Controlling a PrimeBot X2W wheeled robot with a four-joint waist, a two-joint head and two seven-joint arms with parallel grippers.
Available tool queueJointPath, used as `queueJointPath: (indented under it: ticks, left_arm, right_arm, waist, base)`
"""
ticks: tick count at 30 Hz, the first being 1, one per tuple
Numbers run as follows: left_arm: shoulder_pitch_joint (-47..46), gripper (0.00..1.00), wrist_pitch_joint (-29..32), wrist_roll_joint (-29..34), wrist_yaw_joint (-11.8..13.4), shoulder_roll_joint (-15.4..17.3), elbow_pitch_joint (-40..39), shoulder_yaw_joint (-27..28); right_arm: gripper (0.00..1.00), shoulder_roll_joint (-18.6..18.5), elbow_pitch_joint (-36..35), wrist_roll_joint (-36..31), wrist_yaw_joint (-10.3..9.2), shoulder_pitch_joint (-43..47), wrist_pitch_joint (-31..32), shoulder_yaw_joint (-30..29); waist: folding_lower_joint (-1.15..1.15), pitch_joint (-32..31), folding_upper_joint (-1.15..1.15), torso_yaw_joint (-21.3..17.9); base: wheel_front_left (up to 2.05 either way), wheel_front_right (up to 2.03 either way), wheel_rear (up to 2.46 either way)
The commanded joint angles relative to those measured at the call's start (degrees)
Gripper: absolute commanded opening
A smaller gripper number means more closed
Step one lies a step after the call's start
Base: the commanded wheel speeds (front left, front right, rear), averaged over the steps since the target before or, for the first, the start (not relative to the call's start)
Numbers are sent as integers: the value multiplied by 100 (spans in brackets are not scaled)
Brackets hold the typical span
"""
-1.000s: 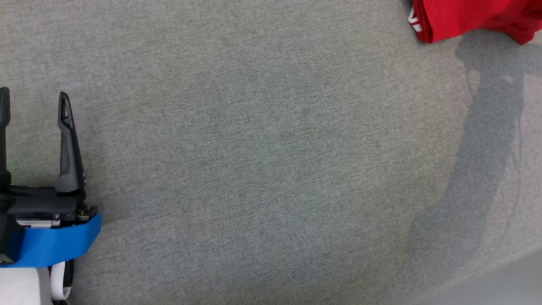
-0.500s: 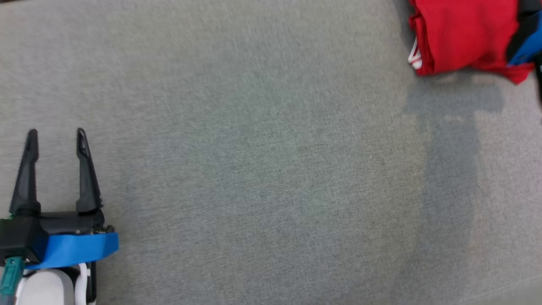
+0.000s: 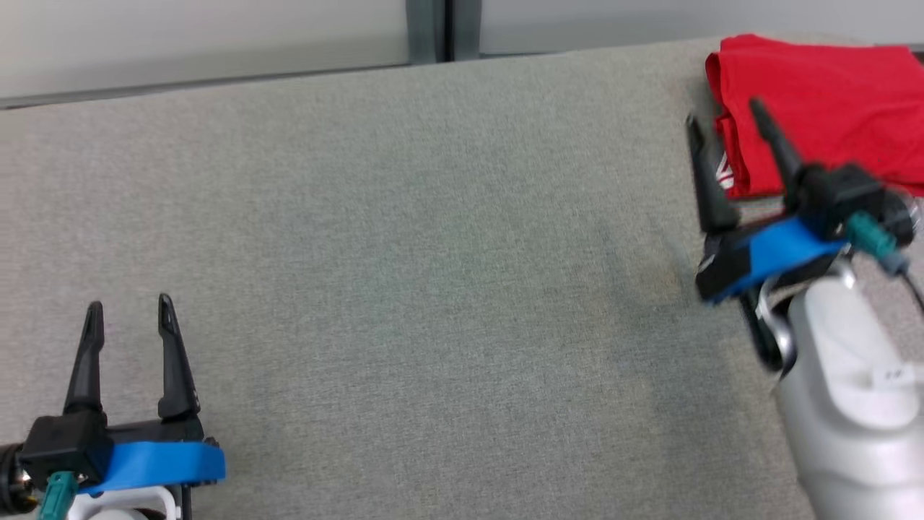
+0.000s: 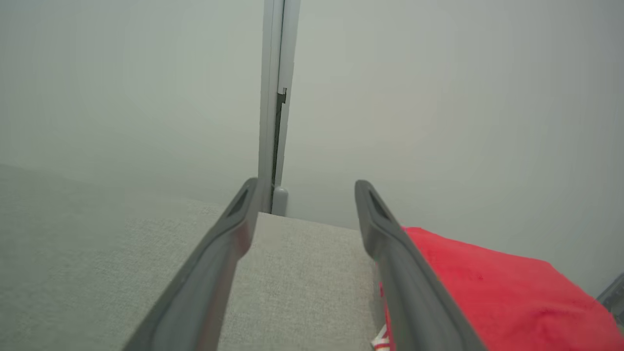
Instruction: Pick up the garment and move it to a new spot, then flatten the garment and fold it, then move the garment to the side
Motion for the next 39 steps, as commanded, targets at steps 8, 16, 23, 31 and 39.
queueJointPath:
  ticks: [8,16,23,31,39]
  left_arm:
    - [291,100,-22,-23,-27,-141,422,107]
    - [424,100,-22,49,-93,-196,743,48]
    - [555,100,-22,101,-102,-224,910,1]
    - [770,100,-22,141,-84,-255,1018,-64]
    - [752,100,-22,144,-96,-269,1086,-87]
  right_arm:
    - [100,345,-512,216,1,1409,-18,-124]
    - [100,515,-987,245,1,2560,-18,-328]
    - [100,607,-1186,201,1,3199,-19,-440]
    - [100,666,-1118,244,1,3650,-19,-467]
    - [100,672,-1158,305,1,3808,-19,-524]
  waist:
    - [1,-519,1,171]
    - [1,-893,1,307]
    - [1,-1204,1,375]
    - [1,-1588,1,410]
    - [1,-1677,1,464]
  base:
    - [0,0,0]
    - [0,0,0]
    - [0,0,0]
    - [0,0,0]
    - [0,0,0]
